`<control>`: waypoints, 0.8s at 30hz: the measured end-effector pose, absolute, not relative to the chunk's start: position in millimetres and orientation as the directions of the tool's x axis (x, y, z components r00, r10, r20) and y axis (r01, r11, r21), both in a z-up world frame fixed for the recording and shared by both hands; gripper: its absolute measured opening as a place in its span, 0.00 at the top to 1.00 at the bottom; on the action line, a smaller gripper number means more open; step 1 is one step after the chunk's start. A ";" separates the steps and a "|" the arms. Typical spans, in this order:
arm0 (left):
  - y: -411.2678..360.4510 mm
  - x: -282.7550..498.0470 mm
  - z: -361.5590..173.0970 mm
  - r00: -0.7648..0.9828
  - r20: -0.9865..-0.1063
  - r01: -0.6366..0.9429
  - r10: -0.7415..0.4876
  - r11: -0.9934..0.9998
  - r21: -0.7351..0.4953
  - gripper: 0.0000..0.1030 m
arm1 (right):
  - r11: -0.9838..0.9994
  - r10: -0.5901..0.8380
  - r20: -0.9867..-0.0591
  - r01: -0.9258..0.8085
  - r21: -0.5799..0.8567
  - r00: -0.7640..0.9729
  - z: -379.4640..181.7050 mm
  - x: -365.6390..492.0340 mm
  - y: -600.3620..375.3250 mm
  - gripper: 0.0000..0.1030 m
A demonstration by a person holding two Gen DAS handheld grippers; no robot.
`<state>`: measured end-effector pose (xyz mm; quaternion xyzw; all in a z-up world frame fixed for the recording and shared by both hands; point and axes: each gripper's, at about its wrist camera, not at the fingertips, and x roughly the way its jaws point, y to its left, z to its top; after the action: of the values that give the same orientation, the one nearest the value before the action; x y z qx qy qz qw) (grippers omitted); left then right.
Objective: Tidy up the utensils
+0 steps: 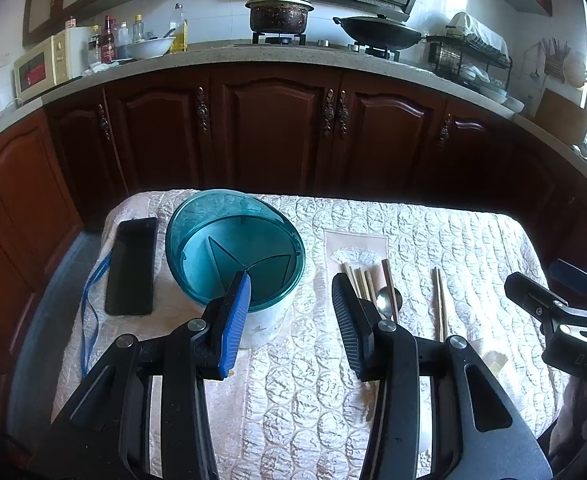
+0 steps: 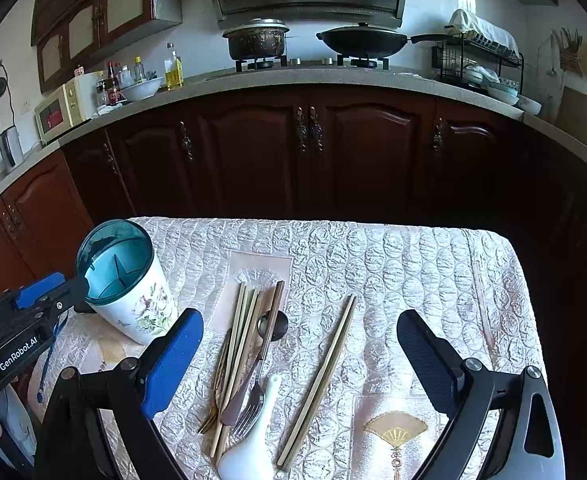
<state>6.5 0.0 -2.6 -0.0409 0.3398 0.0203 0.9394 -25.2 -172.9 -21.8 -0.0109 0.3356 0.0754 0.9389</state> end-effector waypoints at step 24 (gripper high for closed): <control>-3.9 13.1 -14.4 0.765 -0.644 -0.057 -0.004 0.996 -0.074 0.60 | 0.990 0.118 -0.659 -0.136 0.024 0.743 -32.8 -20.6 -180.7 0.06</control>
<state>13.1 -3.9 -14.4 -0.0448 0.3422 0.0142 0.9384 -20.6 -180.7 -32.8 -0.0127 0.3522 0.0682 0.9333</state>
